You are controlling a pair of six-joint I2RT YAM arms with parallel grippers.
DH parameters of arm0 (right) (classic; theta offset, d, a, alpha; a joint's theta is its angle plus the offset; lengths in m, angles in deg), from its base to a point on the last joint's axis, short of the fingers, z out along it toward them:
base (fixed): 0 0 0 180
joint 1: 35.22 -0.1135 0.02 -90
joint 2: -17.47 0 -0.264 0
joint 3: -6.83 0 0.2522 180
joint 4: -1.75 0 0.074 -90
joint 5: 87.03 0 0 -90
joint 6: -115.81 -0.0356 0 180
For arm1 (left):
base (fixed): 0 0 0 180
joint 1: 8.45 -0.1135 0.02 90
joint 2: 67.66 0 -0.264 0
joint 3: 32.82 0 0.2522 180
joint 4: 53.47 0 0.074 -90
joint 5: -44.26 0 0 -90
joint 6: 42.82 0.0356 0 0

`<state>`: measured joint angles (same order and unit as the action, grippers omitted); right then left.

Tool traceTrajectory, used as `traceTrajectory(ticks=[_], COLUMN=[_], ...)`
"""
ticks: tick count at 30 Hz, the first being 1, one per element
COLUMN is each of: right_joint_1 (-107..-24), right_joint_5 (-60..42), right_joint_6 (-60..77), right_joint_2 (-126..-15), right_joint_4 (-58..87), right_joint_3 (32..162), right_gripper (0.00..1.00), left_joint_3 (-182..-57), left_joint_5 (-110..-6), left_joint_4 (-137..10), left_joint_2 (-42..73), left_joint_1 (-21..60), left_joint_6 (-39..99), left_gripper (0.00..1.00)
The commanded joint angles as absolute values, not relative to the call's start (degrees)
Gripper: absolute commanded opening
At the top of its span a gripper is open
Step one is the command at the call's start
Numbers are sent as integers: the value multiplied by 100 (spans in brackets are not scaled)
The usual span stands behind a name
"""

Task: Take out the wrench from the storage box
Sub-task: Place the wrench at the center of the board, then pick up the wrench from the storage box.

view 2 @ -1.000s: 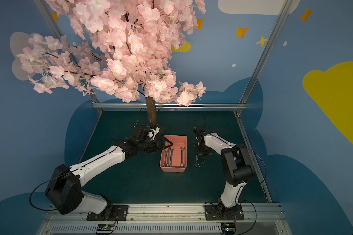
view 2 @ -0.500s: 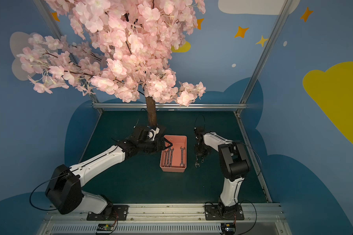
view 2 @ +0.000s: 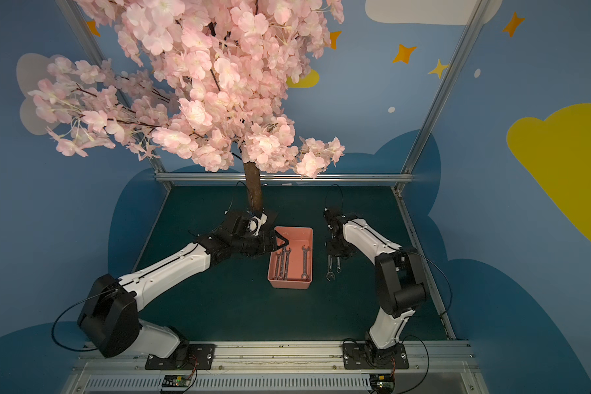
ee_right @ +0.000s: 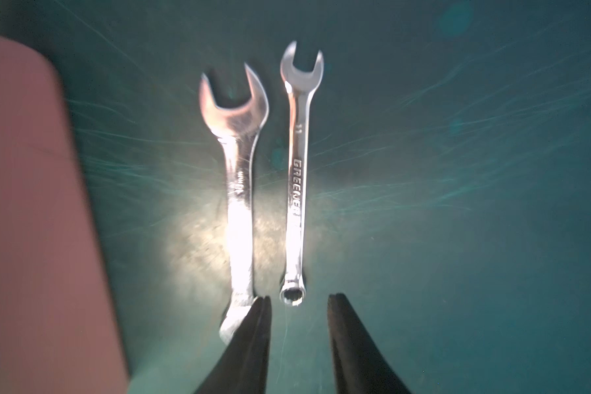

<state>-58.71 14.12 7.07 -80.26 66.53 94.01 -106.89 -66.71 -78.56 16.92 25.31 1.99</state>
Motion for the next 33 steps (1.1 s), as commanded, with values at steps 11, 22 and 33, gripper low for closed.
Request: traceTrajectory(ticks=[11, 22, 33], right_joint_1=[-7633, -7996, -7974], right_joint_5=[1132, 1606, 2077], right_joint_6=[-649, -1232, -1251], right_joint_2=[-7860, -9090, -9982], right_joint_4=[7252, 7027, 7004], right_joint_3=[10639, 10777, 10983], right_gripper=[35, 33, 34], left_joint_3=[-10633, -10023, -9958], left_joint_5=[-6657, -6655, -6854], left_joint_4=[-7962, -7841, -7779], left_joint_2=[1402, 838, 870], left_joint_1=[2418, 2150, 1998], left_joint_6=[315, 275, 332], left_gripper=[100, 100, 100])
